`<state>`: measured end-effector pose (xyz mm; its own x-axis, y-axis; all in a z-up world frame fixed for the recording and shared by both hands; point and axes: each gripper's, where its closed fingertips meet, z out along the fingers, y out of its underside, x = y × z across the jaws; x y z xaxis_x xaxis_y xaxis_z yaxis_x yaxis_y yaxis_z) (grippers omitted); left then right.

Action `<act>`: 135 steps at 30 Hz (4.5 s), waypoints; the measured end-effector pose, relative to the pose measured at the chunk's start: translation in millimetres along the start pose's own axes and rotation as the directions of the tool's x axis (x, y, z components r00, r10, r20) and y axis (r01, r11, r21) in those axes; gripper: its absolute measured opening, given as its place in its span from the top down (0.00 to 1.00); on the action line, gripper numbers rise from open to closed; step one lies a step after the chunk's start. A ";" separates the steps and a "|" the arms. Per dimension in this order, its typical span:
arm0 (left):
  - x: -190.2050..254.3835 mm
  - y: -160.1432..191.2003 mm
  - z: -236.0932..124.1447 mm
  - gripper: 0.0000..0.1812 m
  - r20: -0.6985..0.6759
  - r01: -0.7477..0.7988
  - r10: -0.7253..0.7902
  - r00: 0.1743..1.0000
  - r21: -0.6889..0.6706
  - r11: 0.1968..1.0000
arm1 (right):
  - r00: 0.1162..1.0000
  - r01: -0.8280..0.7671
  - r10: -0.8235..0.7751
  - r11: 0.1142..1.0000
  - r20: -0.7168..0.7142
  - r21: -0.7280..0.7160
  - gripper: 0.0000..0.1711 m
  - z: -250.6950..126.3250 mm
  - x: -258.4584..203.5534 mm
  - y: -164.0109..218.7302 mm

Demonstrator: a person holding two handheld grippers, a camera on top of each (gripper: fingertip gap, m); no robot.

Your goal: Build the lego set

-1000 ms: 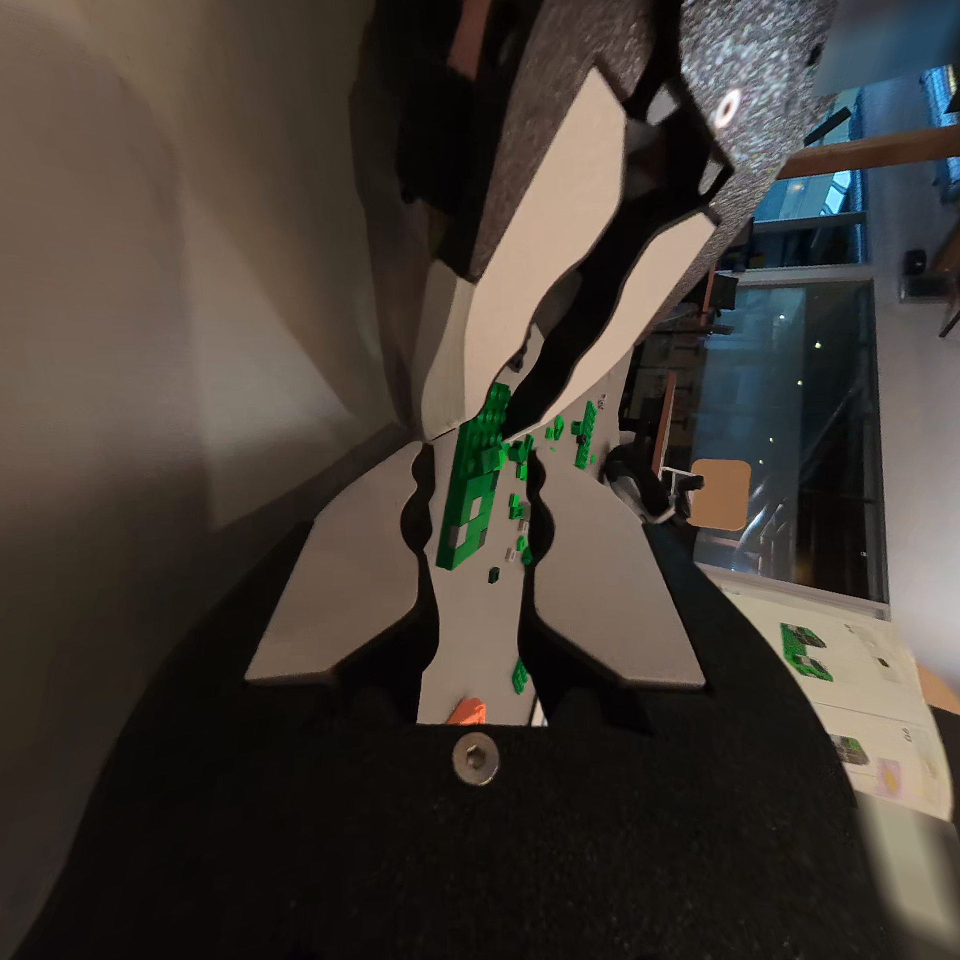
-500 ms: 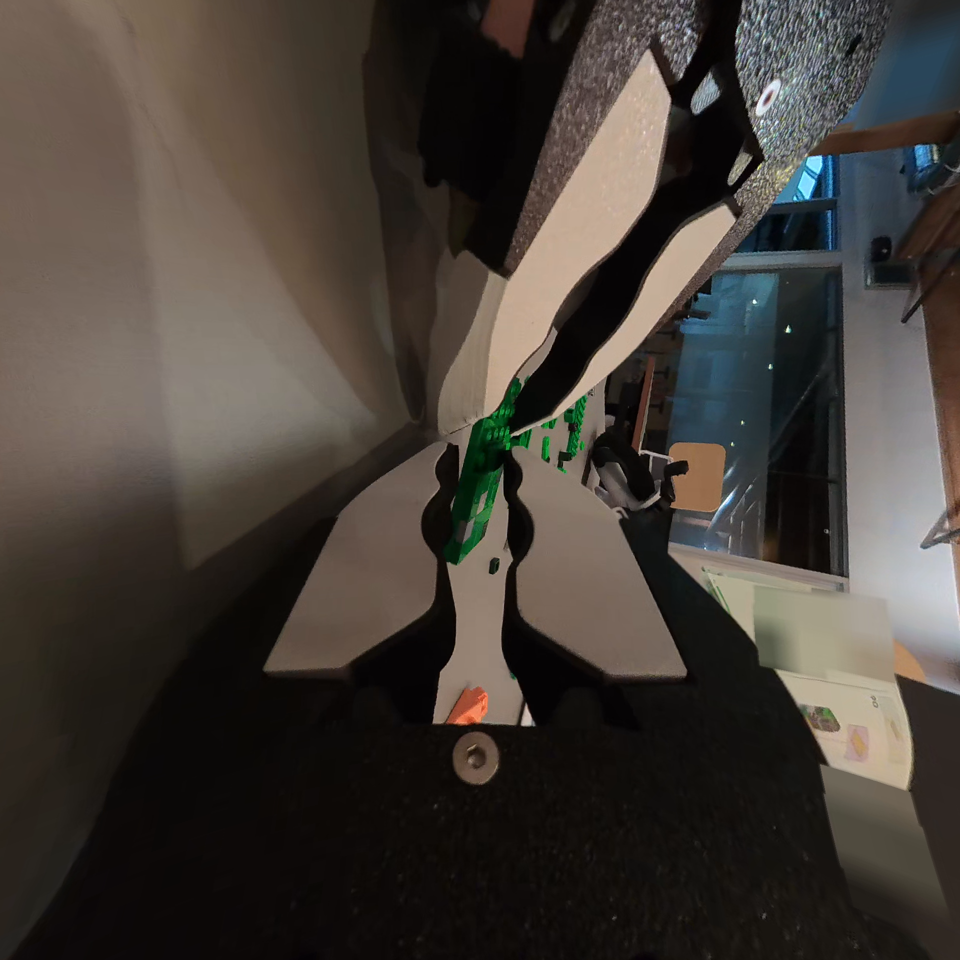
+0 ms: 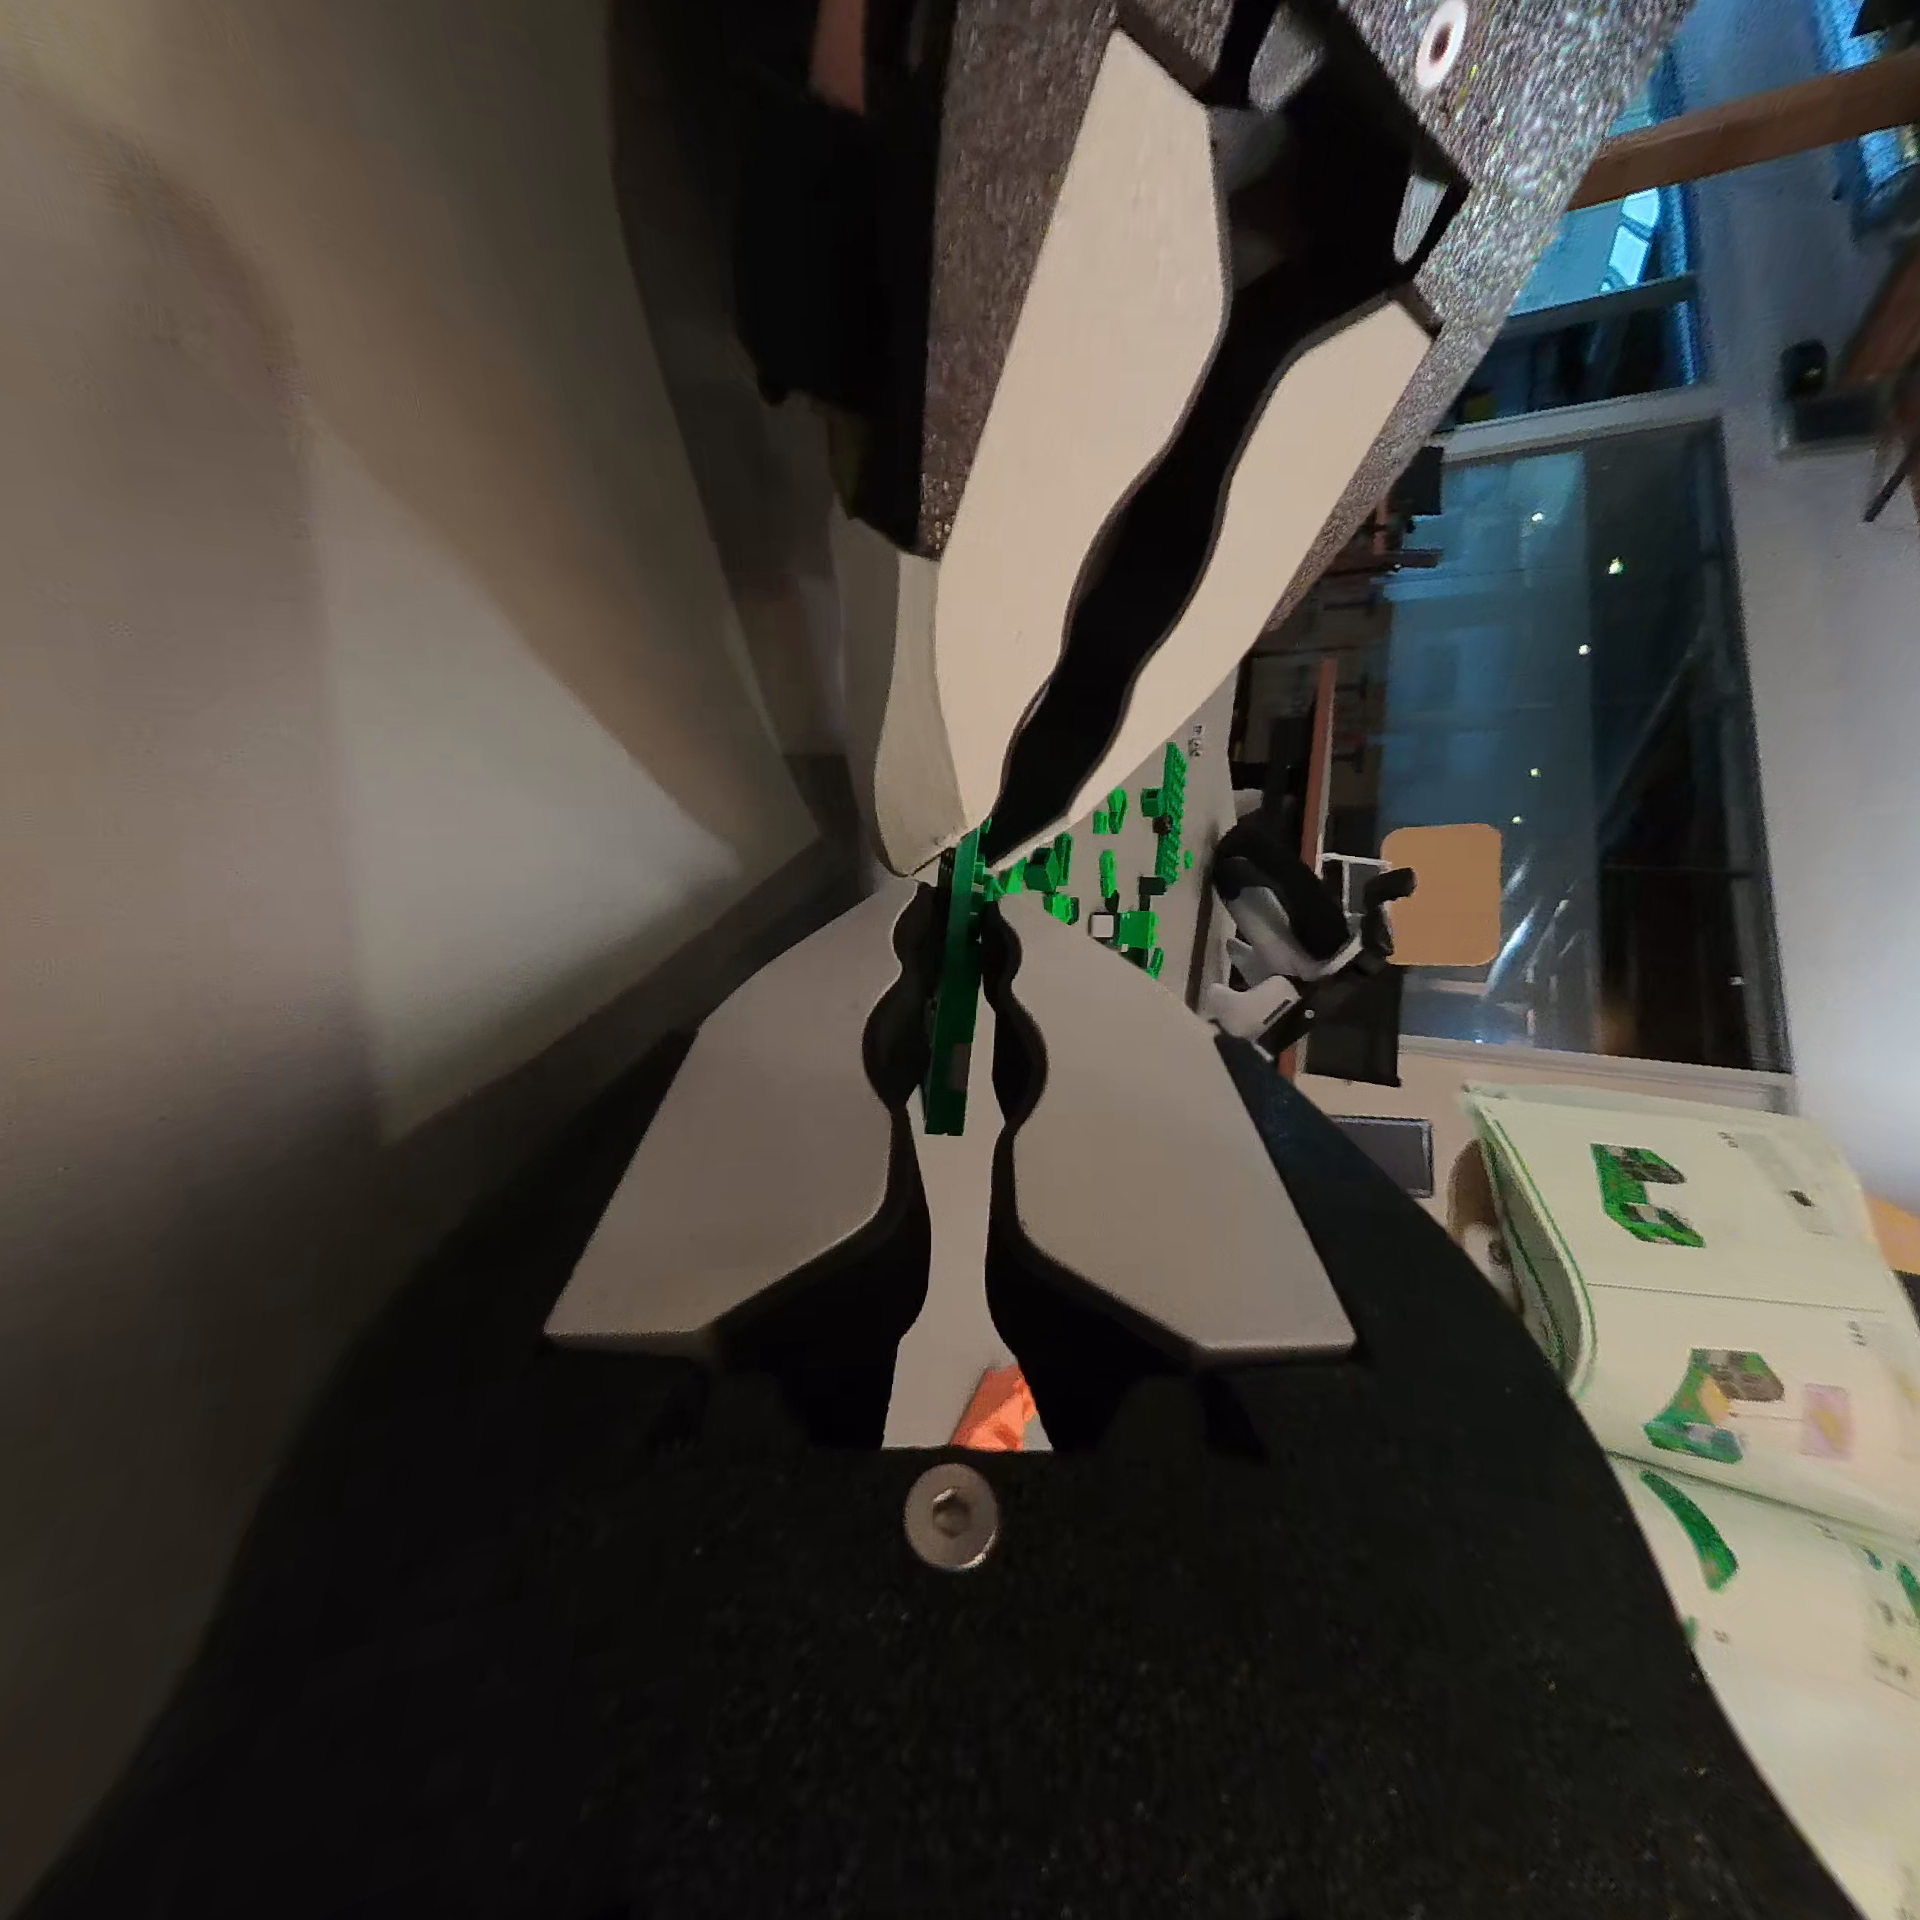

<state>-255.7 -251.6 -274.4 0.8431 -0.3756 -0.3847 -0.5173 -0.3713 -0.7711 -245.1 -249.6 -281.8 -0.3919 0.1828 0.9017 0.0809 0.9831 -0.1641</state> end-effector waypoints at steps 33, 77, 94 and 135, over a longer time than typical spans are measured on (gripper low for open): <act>9.8 -33.4 1.1 0.97 0.359 -0.791 0.785 0.505 -0.170 0.587 | 0.992 0.068 -0.084 0.986 0.099 0.155 0.95 -36.3 7.9 -7.7; 4.7 -32.5 2.0 0.88 0.352 -0.586 0.552 0.756 -0.011 0.810 | 0.949 -0.309 0.265 0.885 0.169 0.348 0.96 -31.0 23.4 -4.1; 15.2 -52.0 -14.0 0.98 0.355 -0.590 0.508 0.785 0.175 0.788 | 0.974 -0.221 0.210 0.816 0.081 0.534 0.95 -52.3 34.0 -23.2; 33.8 -71.8 -33.1 0.95 0.297 -0.518 0.426 0.854 0.434 0.737 | 0.951 -0.307 0.255 0.714 0.176 0.629 0.96 -78.1 35.6 -38.8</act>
<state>-194.9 -265.7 -215.2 0.5436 -0.2270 -0.8081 -0.7547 0.2891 -0.5889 -190.6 -281.9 -212.1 -0.5130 0.4256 0.7454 -0.3981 0.6514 -0.6459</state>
